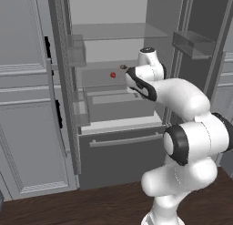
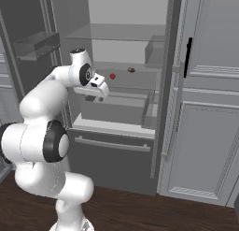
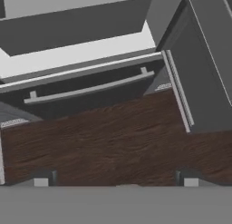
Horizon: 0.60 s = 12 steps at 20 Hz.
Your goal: Take the strawberry from the fridge and place it on top of the pancake, located on the dining counter.
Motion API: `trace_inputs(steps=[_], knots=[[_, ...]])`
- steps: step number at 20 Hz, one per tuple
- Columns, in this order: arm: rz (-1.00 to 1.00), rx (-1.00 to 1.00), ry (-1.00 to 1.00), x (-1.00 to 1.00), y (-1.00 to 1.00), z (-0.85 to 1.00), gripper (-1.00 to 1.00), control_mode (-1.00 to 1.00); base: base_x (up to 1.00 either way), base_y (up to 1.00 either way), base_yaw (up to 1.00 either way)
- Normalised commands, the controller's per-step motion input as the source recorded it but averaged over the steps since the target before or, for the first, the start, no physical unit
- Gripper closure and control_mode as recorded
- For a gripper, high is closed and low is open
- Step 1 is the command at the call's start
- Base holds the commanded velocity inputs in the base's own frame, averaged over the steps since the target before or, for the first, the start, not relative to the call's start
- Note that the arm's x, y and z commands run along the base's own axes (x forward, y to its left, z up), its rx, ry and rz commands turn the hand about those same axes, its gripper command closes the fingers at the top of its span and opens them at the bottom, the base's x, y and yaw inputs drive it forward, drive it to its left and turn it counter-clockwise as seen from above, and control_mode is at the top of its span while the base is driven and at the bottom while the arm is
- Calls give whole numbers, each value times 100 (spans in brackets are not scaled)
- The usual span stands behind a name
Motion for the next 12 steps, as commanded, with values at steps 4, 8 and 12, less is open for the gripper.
trace_inputs(steps=[4,8,12], knots=[[19,2,-3,-100,0,0,-100,-100,0,0,0],[16,-1,0,-100,0,0,-100,-100,0,0,0],[10,0,0,-99,0,-15,-100,-100,0,0,0]])
